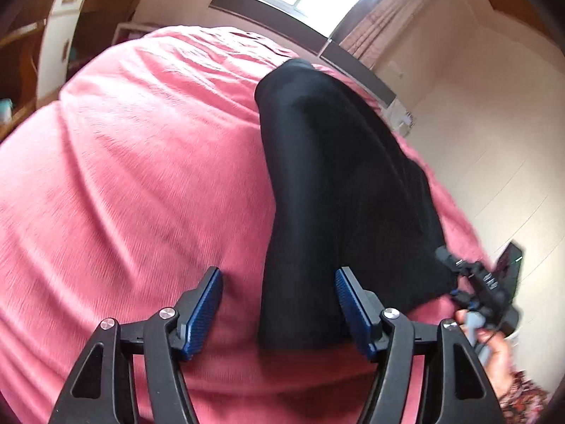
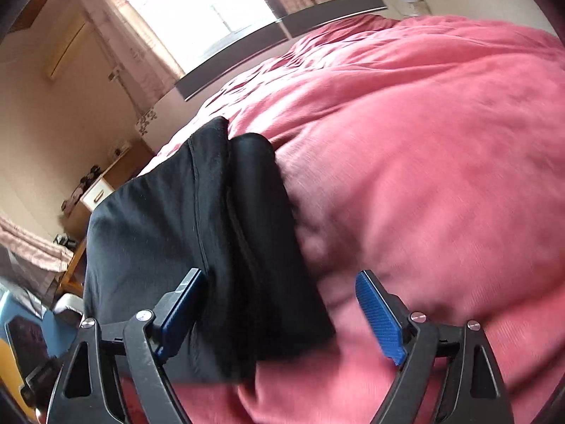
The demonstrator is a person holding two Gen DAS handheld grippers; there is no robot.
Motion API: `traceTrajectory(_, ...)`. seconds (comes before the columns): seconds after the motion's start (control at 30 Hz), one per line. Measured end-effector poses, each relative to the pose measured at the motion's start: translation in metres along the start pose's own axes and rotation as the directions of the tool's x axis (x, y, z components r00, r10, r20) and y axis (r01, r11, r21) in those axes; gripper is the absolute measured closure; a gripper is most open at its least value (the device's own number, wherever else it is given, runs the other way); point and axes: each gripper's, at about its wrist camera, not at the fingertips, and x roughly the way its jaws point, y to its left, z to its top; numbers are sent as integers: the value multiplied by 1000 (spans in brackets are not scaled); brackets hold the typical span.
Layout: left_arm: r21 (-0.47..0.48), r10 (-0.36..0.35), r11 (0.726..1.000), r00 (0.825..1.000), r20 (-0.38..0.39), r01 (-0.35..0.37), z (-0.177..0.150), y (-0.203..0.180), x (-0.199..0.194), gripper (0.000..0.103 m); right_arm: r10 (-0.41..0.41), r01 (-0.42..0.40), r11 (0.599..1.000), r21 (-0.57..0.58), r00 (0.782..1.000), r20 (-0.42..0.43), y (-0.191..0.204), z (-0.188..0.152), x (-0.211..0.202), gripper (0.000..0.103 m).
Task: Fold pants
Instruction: 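Open both tools and pull them back from the folded trousers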
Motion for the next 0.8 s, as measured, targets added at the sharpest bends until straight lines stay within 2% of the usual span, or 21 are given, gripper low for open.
traceTrajectory(0.17, 95, 101, 991, 994, -29, -98, -39, -22, -3, 36, -74, 74, 996, -43, 997, -2, 14, -37, -23, 10)
traceTrajectory(0.27, 241, 245, 944, 967, -65, -223, -67, -43, 7, 36, -162, 157, 978, -138, 987, -23, 28, -59, -32, 10)
traceTrajectory(0.33, 337, 335, 890, 942, -26, -307, -86, -58, 9, 36, -207, 196, 962, -191, 978, -38, 38, -77, -37, 6)
traceTrajectory(0.4, 385, 389, 847, 921, 20, -366, -94, -71, 9, 36, -231, 214, 952, -218, 972, -53, 42, -93, -40, 0)
traceTrajectory(0.43, 392, 402, 837, 915, 29, -381, -96, -74, 9, 36, -246, 227, 944, -238, 968, -56, 45, -101, -40, 0)
traceTrajectory(0.5, 382, 422, 833, 906, 32, -402, -100, -77, 6, 36, -278, 253, 925, -282, 959, -52, 53, -111, -41, 0)
traceTrajectory(0.6, 334, 426, 847, 904, 37, -413, -103, -79, -6, 36, -312, 283, 904, -320, 949, -42, 66, -116, -49, 0)
traceTrajectory(0.73, 308, 403, 865, 914, 48, -397, -114, -84, -26, 36, -298, 282, 924, -260, 954, -25, 68, -124, -75, 0)
traceTrajectory(0.8, 308, 418, 857, 907, 56, -414, -119, -88, -42, 36, -297, 283, 928, -241, 955, -23, 69, -127, -83, 0)
